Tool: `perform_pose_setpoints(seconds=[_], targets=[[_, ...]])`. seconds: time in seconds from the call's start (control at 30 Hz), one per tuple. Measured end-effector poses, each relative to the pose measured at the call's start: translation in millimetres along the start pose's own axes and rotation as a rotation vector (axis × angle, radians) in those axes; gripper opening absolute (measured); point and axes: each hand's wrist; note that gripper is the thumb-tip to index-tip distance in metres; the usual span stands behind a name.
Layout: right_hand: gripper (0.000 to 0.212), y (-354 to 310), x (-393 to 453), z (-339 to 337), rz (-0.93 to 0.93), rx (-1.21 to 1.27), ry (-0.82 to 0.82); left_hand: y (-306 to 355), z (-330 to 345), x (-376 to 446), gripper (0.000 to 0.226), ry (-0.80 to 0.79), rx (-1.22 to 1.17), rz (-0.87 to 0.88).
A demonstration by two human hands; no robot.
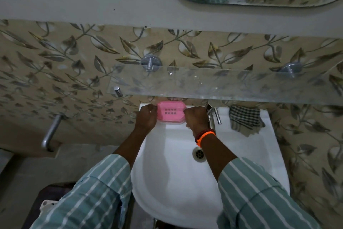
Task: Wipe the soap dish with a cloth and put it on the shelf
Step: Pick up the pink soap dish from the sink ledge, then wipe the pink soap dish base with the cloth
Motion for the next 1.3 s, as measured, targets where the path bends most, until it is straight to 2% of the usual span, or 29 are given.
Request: perform_pose_setpoints(seconds=[0.1,0.2,0.3,0.37,0.47,0.57,0.6,0.67,0.77,0.83,0.9,1.0,1.1,1.2,1.23,1.3], targets=[[0.022,1.9,-15.0,-4.1,0.001,0.07,-0.045,10.0,-4.3,-11.0,0.031,0.12,-0.204,-0.024],[0.019,17.7,-44.5,-7.2,0.023,0.282,-0.124,15.8,-7.4,-31.6,0.024,0.204,-0.727,-0.096],[0.016,49.6,-77.1,-20.2,0.155,0.479,-0.237,11.3,3.2,-62.0,0.028,0.085,-1.149,-0.143],[0.012,71.4,-96.2,-34.8,0.213,0.512,-0.291,12.4,17.0,-80.9,0.044,0.011,-1.264,-0.228],[0.024,92.4,-113.7,-61.7,0.251,0.468,-0.4,19.8,37.5,-104.0,0.063,-0.073,-1.393,-0.367],[0.028,99.0,-104.0,-106.7,0.306,0.283,-0.503,23.8,48.1,-115.8,0.076,-0.137,-1.465,-0.477],[0.028,100.2,-88.6,-125.9,0.293,0.197,-0.461,24.9,50.1,-119.6,0.081,-0.159,-1.45,-0.541],[0.022,104.8,-45.5,-161.2,0.166,0.014,-0.229,27.2,52.2,-129.8,0.088,-0.225,-1.416,-0.661],[0.011,100.9,21.1,-191.8,-0.239,-0.356,0.235,32.7,56.6,-148.5,0.078,-0.332,-1.412,-0.785],[0.016,88.3,55.2,-192.5,-0.407,-0.431,0.381,35.0,64.0,-159.3,0.068,-0.413,-1.381,-0.853],[0.024,72.8,80.4,-188.6,-0.476,-0.554,0.383,34.6,70.4,-169.1,0.064,-0.464,-1.311,-0.921],[0.027,69.6,110.4,-180.8,-0.555,-0.725,0.394,35.6,72.6,-178.2,0.078,-0.499,-1.269,-0.967],[0.016,74.8,116.7,-176.2,-0.548,-0.826,0.419,41.9,67.6,-185.5,0.089,-0.51,-1.271,-0.969],[0.015,73.6,117.4,-178.3,-0.572,-0.96,0.424,56.1,55.5,-192.9,0.083,-0.503,-1.349,-0.944],[0.016,73.7,115.9,-182.6,-0.591,-0.956,0.416,62.2,51.2,-196.6,0.08,-0.493,-1.371,-0.921],[0.018,75.4,107.0,-195.5,-0.633,-0.794,0.373,74.4,43.4,-205.6,0.074,-0.471,-1.412,-0.862]])
Point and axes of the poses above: each hand's wrist, its own x-axis towards the middle knuckle, its own z-axis out of the palm, y = z × x, and after that the axes turned 11 degrees about z, right-handed
